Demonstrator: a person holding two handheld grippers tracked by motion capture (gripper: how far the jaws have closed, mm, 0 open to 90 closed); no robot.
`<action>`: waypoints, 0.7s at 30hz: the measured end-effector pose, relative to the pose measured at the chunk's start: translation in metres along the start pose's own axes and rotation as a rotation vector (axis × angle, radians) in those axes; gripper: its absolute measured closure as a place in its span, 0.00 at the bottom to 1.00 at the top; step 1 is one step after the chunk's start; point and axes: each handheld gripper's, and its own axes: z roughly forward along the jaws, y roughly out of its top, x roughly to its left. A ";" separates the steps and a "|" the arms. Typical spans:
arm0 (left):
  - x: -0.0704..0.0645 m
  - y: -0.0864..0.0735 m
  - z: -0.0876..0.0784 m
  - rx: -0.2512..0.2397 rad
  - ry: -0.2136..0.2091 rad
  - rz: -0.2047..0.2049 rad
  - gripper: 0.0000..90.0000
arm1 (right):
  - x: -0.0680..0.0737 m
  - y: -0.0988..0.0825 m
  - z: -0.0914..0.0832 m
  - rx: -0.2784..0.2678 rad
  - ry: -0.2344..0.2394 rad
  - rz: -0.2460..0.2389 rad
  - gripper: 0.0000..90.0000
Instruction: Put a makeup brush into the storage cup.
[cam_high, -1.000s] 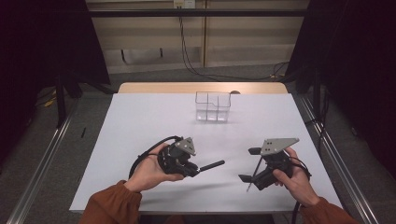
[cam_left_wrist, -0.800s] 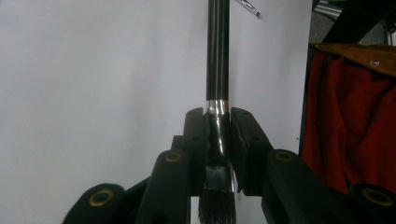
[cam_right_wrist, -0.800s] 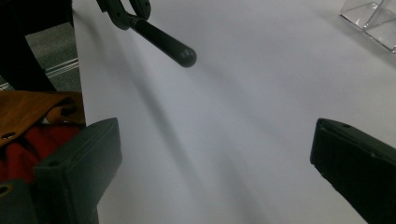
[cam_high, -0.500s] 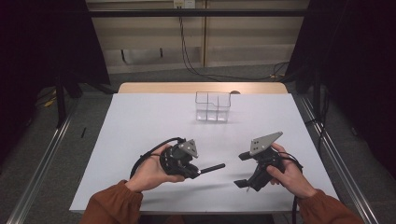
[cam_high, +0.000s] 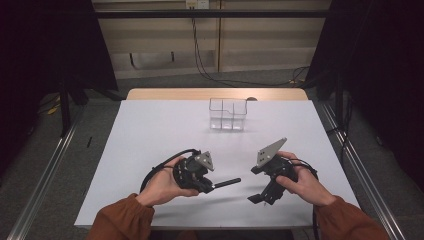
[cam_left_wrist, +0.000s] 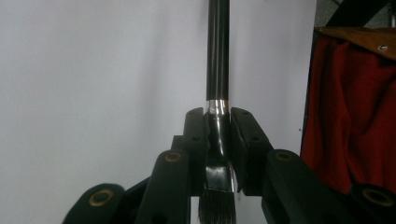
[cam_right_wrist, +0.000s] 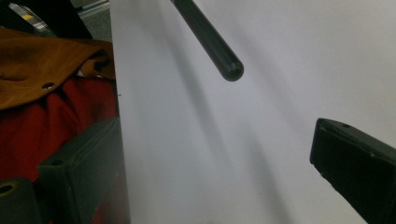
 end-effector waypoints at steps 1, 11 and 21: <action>0.001 0.000 -0.001 0.008 -0.005 0.012 0.86 | 0.000 0.001 0.001 0.006 0.014 -0.006 0.02; 0.002 0.000 0.001 0.033 -0.001 0.018 0.86 | 0.002 0.016 0.010 0.062 0.035 -0.077 0.06; 0.002 0.000 0.001 0.039 0.001 0.014 0.86 | -0.001 0.030 0.016 0.115 0.037 -0.112 0.11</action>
